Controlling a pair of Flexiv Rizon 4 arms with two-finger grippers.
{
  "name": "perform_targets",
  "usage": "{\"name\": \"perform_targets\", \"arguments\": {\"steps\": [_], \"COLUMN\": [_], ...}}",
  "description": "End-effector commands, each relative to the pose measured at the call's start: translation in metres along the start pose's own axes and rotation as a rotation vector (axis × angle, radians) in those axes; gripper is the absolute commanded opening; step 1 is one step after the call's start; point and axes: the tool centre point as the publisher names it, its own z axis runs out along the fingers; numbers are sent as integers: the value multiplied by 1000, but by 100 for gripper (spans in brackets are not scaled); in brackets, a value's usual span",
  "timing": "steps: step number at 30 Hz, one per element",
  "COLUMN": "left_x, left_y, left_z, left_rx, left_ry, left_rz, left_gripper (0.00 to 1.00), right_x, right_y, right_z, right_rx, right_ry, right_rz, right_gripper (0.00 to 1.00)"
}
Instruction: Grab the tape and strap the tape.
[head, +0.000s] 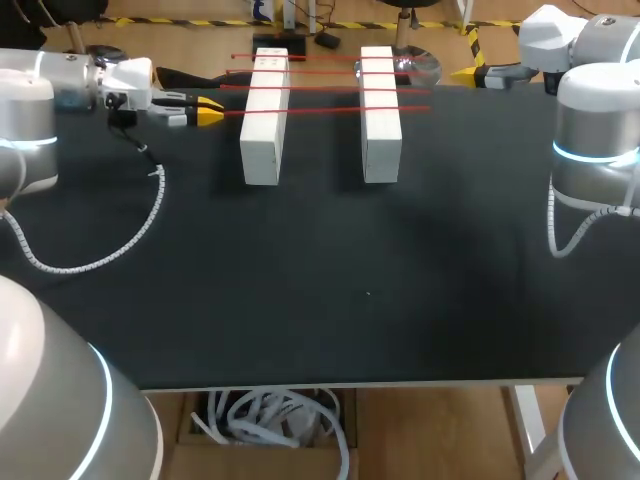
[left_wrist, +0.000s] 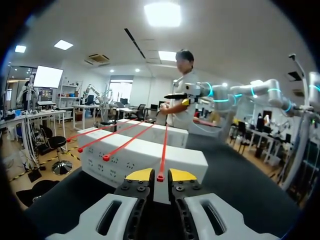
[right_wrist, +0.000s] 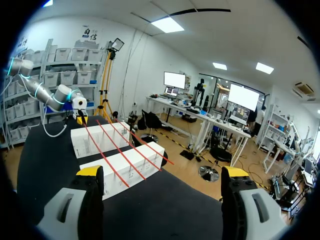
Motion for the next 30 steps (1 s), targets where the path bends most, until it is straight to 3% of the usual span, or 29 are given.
{"name": "perform_targets", "arguments": {"steps": [1, 6, 7, 8, 17, 23, 30], "left_x": [1, 2, 2, 2, 4, 14, 24], "left_y": [1, 2, 2, 2, -4, -15, -38], "left_z": [1, 0, 0, 0, -2, 0, 6], "left_rx": [0, -1, -1, -1, 3, -26, 24], "left_ry": [-2, -1, -2, -2, 12, 58, 92], "left_rz": [0, -2, -3, -3, 5, 38, 22], "left_gripper": [12, 9, 1, 0, 0, 0, 0], "right_x": [0, 0, 0, 0, 0, 0, 0], "right_y": [0, 0, 0, 0, 0, 0, 0], "right_z": [0, 0, 0, 0, 0, 0, 0], "right_rx": [1, 1, 1, 1, 1, 1, 1], "right_ry": [1, 1, 1, 1, 1, 1, 1], "right_rz": [1, 1, 1, 1, 1, 1, 1], "right_gripper": [100, 100, 100, 100, 100, 100, 100]}}
